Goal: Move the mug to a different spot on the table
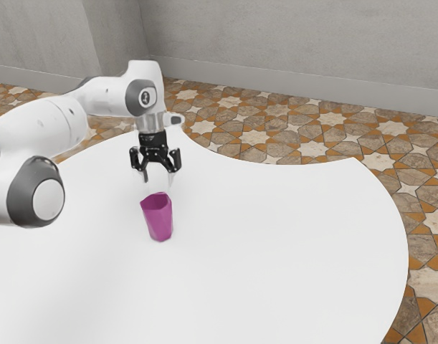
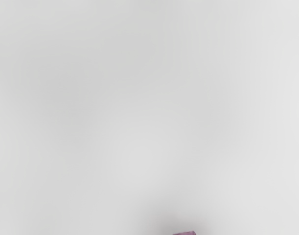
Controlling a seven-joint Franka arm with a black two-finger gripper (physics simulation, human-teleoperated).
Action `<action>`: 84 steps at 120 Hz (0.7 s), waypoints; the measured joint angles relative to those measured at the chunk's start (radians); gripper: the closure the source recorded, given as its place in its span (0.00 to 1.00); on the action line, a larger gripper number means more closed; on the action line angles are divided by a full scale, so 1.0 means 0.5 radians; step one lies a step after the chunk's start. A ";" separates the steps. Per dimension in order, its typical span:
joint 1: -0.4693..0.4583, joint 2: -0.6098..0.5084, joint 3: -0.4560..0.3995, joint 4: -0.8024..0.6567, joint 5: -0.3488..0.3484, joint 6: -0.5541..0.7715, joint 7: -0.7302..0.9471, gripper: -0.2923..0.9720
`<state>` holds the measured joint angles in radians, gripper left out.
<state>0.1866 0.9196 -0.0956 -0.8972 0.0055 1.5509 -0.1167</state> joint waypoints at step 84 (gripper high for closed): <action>-0.367 -1.546 0.342 -1.097 0.050 0.187 0.218 0.25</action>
<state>0.0032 0.1468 0.0754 -1.4459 0.0304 1.6442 -0.0077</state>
